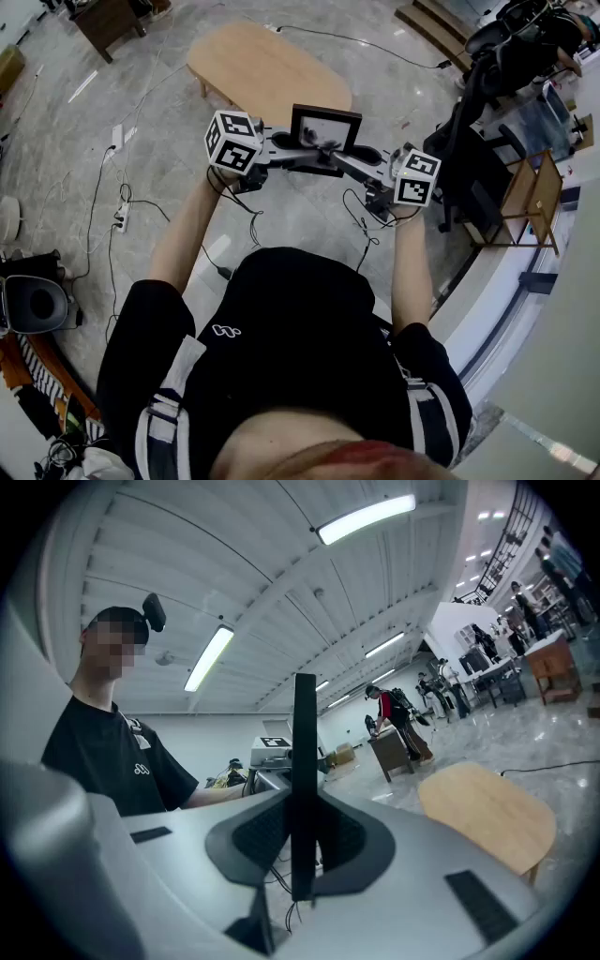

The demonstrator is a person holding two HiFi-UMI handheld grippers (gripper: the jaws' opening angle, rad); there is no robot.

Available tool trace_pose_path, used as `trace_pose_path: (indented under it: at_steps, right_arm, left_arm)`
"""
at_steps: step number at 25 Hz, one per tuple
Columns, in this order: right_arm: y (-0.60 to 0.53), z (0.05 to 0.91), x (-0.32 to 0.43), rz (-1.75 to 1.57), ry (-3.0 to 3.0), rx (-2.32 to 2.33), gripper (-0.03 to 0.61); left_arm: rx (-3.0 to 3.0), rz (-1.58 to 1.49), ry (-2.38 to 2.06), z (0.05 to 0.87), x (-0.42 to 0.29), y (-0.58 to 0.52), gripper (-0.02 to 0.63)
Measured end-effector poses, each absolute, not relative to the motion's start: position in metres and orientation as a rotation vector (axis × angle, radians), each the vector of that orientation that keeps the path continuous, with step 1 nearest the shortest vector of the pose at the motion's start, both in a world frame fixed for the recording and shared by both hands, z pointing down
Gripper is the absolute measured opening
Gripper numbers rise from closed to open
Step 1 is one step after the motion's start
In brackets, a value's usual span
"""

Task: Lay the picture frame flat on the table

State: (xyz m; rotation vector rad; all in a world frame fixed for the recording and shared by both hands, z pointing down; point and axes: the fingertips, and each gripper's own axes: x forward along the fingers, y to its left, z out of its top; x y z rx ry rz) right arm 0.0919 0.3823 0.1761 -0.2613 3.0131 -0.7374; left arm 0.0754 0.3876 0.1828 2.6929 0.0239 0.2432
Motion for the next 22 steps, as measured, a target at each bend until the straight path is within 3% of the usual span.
trace_pose_path:
  at_steps: [22]
  right_arm:
    - [0.366,0.194,0.099,-0.704,3.017,-0.220,0.064]
  left_arm:
    - [2.690,0.332,-0.078,0.196,0.087,0.375,0.017]
